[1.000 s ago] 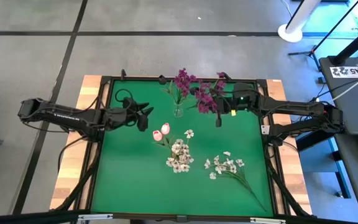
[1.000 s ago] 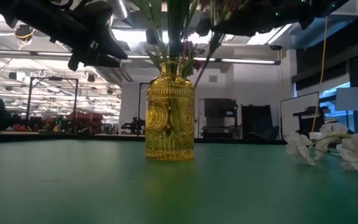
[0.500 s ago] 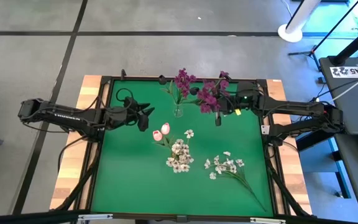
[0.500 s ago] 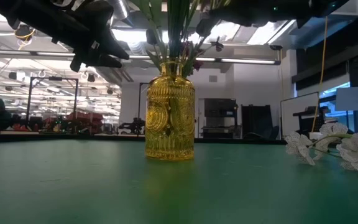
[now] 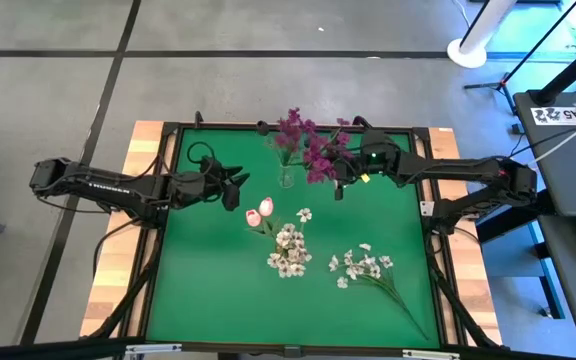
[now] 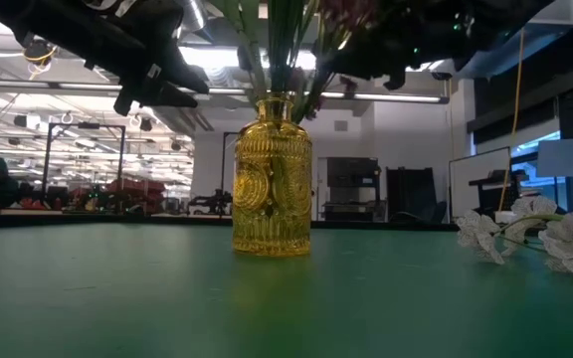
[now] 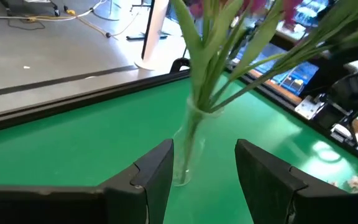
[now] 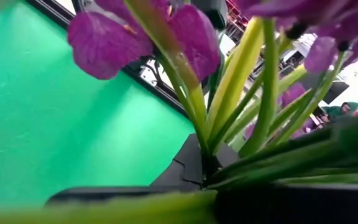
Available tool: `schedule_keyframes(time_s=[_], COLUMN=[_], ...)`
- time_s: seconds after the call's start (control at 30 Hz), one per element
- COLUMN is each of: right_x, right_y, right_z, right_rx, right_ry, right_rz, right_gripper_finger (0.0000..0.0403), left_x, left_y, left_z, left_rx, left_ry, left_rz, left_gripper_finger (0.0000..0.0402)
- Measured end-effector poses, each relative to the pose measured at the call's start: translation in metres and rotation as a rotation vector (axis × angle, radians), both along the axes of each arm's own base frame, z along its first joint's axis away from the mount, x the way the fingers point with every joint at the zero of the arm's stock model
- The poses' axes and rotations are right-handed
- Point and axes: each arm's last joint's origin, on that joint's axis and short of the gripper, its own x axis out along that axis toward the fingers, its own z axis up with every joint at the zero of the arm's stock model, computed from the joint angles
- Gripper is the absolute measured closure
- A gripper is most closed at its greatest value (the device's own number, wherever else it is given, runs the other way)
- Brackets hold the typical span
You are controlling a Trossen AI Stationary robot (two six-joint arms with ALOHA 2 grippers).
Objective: Sort flowers into vase by color
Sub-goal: Put the purple flower into the transparent vase
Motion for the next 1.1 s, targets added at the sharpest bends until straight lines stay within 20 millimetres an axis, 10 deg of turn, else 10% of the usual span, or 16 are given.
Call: schedule_keyframes(time_s=[0.63, 1.1], right_x=[0.003, 0.004], right_y=[-0.009, -0.011], right_z=[0.005, 0.013], right_rx=[0.031, 0.042], right_ry=[0.071, -0.018], right_rz=[-0.004, -0.046], right_gripper_finger=[0.0398, 0.0268], left_x=[0.0, 0.0], left_y=[0.0, 0.0], left_z=[0.001, 0.002], left_rx=[-0.016, -0.015], left_ry=[-0.02, -0.03], left_rz=[0.008, 0.007], left_gripper_finger=[0.0234, 0.0234])
